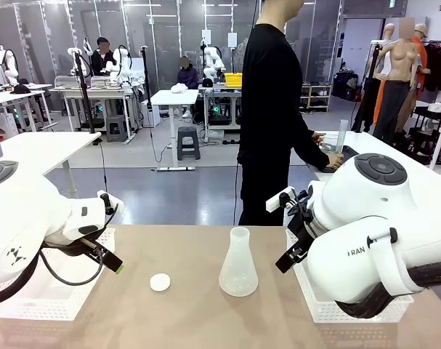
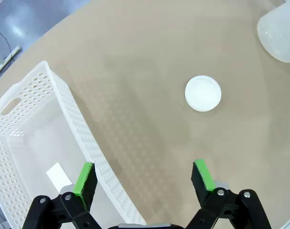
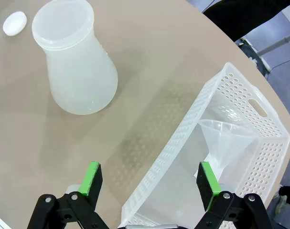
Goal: Prepare the solutions needed for the experiment.
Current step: Pick up the Plastic Funnel and insert it into the Big flask.
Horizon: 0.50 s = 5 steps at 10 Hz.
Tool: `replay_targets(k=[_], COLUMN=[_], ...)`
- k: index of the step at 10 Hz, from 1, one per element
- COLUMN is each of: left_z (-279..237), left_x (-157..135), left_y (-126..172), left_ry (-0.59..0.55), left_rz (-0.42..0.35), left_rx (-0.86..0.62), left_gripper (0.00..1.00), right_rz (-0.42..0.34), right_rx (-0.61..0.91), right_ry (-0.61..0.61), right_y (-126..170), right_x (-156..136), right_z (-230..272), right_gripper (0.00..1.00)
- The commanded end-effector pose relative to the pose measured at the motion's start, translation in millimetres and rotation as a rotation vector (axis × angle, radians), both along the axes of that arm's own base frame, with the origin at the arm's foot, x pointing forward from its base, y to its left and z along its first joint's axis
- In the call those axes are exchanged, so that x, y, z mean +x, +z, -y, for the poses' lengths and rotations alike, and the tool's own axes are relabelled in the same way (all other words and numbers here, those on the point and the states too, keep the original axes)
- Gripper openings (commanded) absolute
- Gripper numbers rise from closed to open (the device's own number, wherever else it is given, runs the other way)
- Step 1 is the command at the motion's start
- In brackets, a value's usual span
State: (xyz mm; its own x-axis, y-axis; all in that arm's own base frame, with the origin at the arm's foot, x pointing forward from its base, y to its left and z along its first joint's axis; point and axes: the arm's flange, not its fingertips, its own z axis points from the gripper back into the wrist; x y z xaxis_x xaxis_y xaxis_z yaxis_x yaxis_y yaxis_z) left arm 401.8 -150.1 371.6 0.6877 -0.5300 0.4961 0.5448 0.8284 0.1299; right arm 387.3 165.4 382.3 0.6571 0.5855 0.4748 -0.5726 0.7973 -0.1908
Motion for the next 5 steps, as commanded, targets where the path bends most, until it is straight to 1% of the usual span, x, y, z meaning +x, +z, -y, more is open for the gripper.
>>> replay_targets(k=[1, 5], left_z=[-0.2, -0.2], left_x=[0.1, 0.1], left_y=[0.0, 0.0], left_ry=[0.0, 0.0], left_rz=[0.0, 0.0], left_rx=[0.0, 0.0], left_gripper=[1.0, 1.0], right_rz=[0.002, 0.002], right_rx=[0.0, 0.0], right_ry=[0.0, 0.0], right_y=[0.7, 0.7], right_x=[-0.2, -0.2], right_z=[-0.1, -0.1], right_gripper=[1.0, 1.0])
